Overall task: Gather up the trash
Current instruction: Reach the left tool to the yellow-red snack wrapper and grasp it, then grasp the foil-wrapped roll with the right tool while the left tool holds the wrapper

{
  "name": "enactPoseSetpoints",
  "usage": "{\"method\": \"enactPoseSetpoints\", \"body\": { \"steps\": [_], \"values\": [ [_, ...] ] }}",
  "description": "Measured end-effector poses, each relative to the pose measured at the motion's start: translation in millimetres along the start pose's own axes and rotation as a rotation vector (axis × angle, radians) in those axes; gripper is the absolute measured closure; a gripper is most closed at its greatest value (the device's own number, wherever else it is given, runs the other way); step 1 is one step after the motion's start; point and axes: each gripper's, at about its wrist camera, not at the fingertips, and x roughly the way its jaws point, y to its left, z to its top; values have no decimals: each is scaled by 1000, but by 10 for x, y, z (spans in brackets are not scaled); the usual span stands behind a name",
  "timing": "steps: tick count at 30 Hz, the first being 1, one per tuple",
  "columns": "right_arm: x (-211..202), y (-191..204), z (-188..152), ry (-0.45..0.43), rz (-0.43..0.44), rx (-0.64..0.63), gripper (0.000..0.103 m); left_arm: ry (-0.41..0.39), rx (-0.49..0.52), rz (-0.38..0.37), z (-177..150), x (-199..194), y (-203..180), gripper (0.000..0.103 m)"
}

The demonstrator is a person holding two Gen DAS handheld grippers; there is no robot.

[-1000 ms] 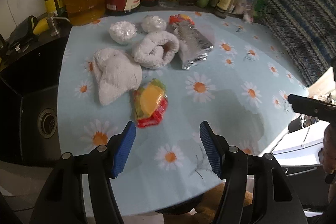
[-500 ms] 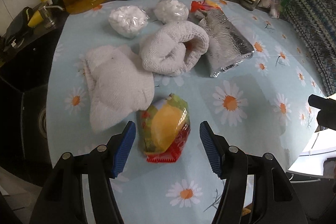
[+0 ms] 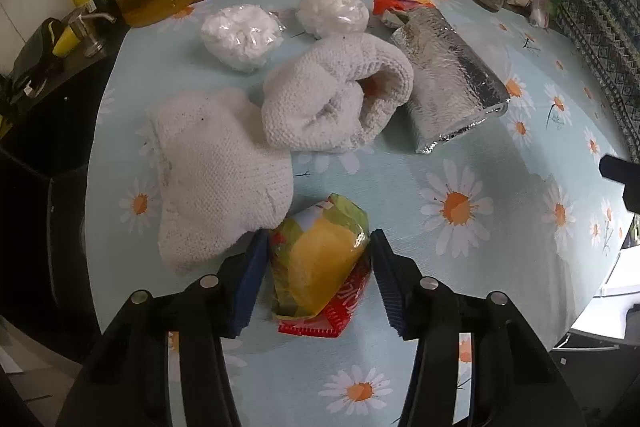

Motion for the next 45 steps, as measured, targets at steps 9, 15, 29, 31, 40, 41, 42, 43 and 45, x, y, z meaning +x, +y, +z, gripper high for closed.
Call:
{"method": "enactPoseSetpoints", "body": {
  "steps": [9, 15, 29, 31, 40, 41, 42, 43, 45],
  "values": [
    [40, 74, 143, 1, 19, -37, 31, -17, 3, -18, -22, -31, -52, 56],
    [98, 79, 291, 4, 11, -58, 31, -39, -6, -39, -82, -152, -88, 56],
    [422, 422, 699, 41, 78, -143, 31, -80, -121, -64, -386, -464, 39, 56],
    [508, 491, 771, 47, 74, -165, 31, -80, -139, -62, -431, -483, 70, 56],
    [896, 583, 924, 101, 14, -199, 33, -75, -226, -66, -632, -514, 219, 56],
    [920, 580, 931, 104, 7, -203, 35, -74, -234, -67, -647, -509, 231, 56],
    [951, 576, 941, 104, -9, -207, 37, -72, -241, -67, -663, -502, 245, 56],
    [968, 565, 948, 101, -18, -207, 38, -70, -247, -68, -679, -495, 258, 56],
    [1015, 554, 948, 105, -35, -214, 39, -67, -259, -70, -694, -481, 279, 56]
  ]
}}
